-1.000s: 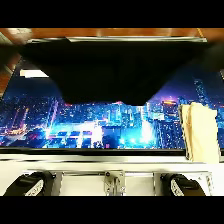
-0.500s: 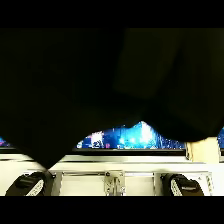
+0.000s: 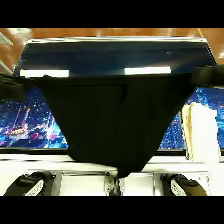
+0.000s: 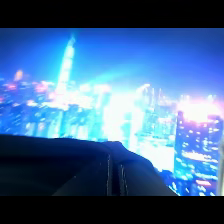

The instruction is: Fold the shirts.

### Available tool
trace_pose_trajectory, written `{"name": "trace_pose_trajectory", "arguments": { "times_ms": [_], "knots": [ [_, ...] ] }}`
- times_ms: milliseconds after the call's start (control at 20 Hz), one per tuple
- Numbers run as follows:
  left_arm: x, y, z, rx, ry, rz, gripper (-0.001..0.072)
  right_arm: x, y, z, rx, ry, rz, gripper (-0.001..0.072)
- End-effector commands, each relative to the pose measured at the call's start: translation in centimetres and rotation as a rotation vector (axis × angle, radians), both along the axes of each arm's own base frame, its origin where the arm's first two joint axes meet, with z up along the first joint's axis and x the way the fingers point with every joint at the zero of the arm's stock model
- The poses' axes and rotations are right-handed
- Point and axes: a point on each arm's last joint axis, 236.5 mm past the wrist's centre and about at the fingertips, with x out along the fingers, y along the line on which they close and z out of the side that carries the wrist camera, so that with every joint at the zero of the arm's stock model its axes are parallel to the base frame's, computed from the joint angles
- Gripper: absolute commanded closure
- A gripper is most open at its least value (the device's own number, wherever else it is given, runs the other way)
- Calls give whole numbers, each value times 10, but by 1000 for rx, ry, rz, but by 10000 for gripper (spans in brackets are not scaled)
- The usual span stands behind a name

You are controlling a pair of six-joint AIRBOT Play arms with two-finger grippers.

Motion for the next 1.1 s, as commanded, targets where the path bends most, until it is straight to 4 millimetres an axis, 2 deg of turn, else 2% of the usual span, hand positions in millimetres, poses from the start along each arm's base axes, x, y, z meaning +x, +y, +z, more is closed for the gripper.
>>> {"name": "trace_pose_trajectory", "arguments": {
  "times_ms": [0,100,250,400,500,550,600,650,700,750,800,850,900,950,1000,1050],
  "knots": [
    [54,5,-100,-45,142,115,665,84,5,-73,135,29,-74,653],
    [84,1,-135,-89,194,161,665,125,19,-95,284,3,-117,653],
    [108,-14,-190,-165,306,187,664,152,34,-139,423,64,-159,653],
    [108,-32,-247,-243,472,206,664,148,51,-194,430,208,-143,653],
    [102,-43,-269,-293,564,211,664,137,70,-220,425,300,-108,653],
    [97,-45,-274,-300,596,208,664,134,76,-226,425,321,-96,651],
    [94,-43,-274,-299,611,208,664,133,80,-225,424,322,-88,593],
    [91,-36,-270,-298,633,209,629,135,79,-220,418,306,-82,441],
    [87,-23,-264,-290,661,212,431,132,73,-211,405,300,-62,240],
    [80,-4,-257,-278,707,219,120,126,62,-202,369,299,-35,196],
    [70,17,-250,-272,766,232,1,115,43,-195,311,317,-21,196],
    [58,36,-245,-276,826,245,3,100,20,-193,247,353,-23,196],
    [43,53,-240,-283,877,249,45,72,-10,-194,171,439,-35,196],
    [27,69,-236,-288,913,243,131,43,-36,-197,118,534,-59,197],
    [13,80,-233,-292,930,236,184,11,-57,-201,89,635,-70,197],
    [-1,86,-234,-299,942,238,183,-19,-68,-208,111,724,-79,197]
  ]
}}
